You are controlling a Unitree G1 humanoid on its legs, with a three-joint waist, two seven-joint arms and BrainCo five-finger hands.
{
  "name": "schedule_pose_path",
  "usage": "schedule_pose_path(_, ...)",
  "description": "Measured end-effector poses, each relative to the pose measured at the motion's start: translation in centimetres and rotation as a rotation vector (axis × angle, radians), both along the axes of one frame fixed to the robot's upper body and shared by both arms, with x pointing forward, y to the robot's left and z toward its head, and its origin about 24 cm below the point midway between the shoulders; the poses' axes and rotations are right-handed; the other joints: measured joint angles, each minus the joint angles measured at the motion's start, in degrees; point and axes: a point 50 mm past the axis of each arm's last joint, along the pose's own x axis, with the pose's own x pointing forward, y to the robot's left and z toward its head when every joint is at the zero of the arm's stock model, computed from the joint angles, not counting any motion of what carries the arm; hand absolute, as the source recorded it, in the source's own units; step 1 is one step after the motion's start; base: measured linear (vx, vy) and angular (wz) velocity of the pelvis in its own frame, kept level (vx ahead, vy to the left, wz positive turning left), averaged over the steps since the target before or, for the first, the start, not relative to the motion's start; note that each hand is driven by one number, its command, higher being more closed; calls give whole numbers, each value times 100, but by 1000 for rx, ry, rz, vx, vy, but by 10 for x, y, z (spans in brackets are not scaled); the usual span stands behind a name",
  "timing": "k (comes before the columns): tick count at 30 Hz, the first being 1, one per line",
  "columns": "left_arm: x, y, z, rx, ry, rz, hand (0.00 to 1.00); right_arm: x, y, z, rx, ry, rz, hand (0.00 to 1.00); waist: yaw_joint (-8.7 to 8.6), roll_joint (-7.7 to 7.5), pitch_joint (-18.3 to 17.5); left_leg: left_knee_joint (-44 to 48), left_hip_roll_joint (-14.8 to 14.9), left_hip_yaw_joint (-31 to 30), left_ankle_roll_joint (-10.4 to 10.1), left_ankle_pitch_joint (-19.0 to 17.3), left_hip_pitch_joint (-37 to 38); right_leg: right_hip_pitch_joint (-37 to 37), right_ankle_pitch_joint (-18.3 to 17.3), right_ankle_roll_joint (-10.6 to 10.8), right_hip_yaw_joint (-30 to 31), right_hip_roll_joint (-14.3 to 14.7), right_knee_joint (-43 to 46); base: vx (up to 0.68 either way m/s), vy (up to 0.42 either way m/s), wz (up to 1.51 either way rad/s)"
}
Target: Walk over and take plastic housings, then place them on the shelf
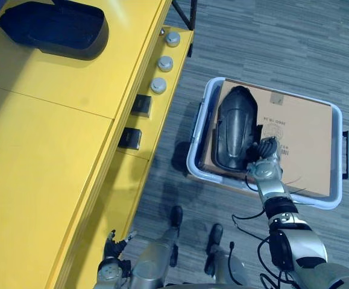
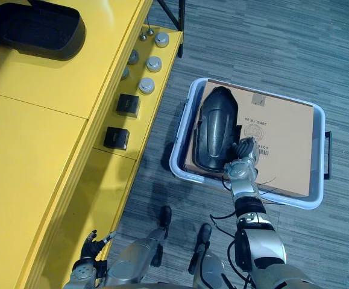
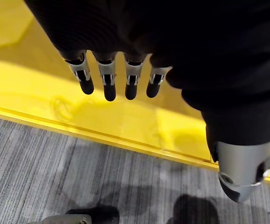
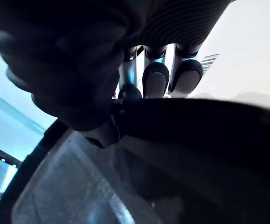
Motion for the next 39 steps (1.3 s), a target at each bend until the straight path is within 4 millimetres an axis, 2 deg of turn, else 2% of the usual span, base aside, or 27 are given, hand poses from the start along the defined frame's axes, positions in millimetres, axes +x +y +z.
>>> schedule_pose_path(2, -1, 0, 0, 1, 2, 1, 0, -2, 1, 5, -2, -35, -2, 100, -5, -21, -79, 0, -1, -5, 0, 0, 18, 22, 0, 0, -9, -3, -6, 0, 0, 2)
schedule_pose_path(6, 3, -2, 4, -7, -24, -6, 0, -17, 0, -2, 0, -55, -23, 100, -49, -40, -281, 0, -18, -64, -3, -2, 143, 184, -6, 8, -76, -19, -23, 8, -10, 8)
schedule_pose_path(12, 34, -39, 32, -96, -216, -86, 0, -35, 0, 6, -26, -138, -33, 100, -235, -34, -575, -7, -7, -55, -57, -49, 202, 226, -13, 6, -57, -21, 5, -20, -12, -2)
schedule_pose_path(13, 40, -47, 41, -116, -266, -121, 0, -38, 0, 9, -35, -160, -39, 100, -253, -30, -636, -9, -2, -41, -56, -51, 203, 216, -26, -23, -28, -20, 8, -26, -14, -9)
schedule_pose_path(16, 55, -57, 67, -128, -398, -161, 0, -47, 0, 15, -48, -206, -53, 100, -272, -29, -755, -10, 26, 7, -64, -61, 217, 210, -15, -41, 36, -20, 3, -2, -20, -11)
schedule_pose_path(19, 73, -60, 107, -126, -592, -172, 0, -56, 5, 26, -69, -271, -54, 100, -297, -9, -857, -34, 63, 4, -65, -62, 220, 219, -17, -45, 29, 17, -12, 21, -59, -1)
schedule_pose_path(21, 81, -60, 144, -112, -762, -155, 0, -62, 16, 40, -76, -345, -33, 100, -375, -5, -913, -7, 89, -2, -69, -59, 235, 242, -22, -53, 18, 61, -24, 69, -82, 1)
schedule_pose_path(27, 97, -67, 214, -75, -1085, -130, 0, -71, 56, 67, -84, -499, 98, 100, -420, 8, -1160, -2, 93, 36, -49, -42, 409, 437, -29, -48, 28, 64, -121, 74, -51, -2)
schedule_pose_path(30, 100, -74, 232, -84, -1170, -148, 0, -75, 77, 77, -72, -552, 182, 100, -440, 15, -1173, -2, 106, 81, -61, -50, 461, 441, -30, -51, 52, 64, -119, 13, -30, -9)
schedule_pose_path(31, 102, -81, 235, -98, -1184, -172, 0, -77, 91, 80, -60, -579, 241, 100, -447, 11, -1195, -3, 117, 121, -84, -68, 493, 449, -32, -54, 68, 67, -110, -6, -22, -14)
schedule_pose_path(34, 102, -90, 237, -110, -1192, -206, 0, -80, 114, 84, -42, -597, 350, 100, -528, 14, -1268, -6, 129, 165, -129, -100, 514, 460, -32, -57, 120, 72, -101, -5, -18, -11)
schedule_pose_path(35, 101, -95, 237, -112, -1190, -221, 0, -83, 129, 86, -35, -606, 421, 100, -567, 15, -1333, -7, 133, 172, -130, -102, 518, 473, -33, -59, 168, 76, -99, 5, -13, -7)
schedule_pose_path(38, 102, -106, 241, -130, -1199, -249, 0, -91, 152, 90, -3, -643, 538, 100, -570, 16, -1365, -10, 156, 228, -172, -132, 561, 494, -43, -102, 191, 91, -94, -9, -19, -8)
schedule_pose_path(39, 103, -107, 242, -132, -1201, -236, 0, -92, 154, 91, 6, -647, 550, 100, -570, 15, -1378, -11, 160, 230, -172, -132, 560, 493, -41, -106, 192, 96, -95, 0, 0, 0)
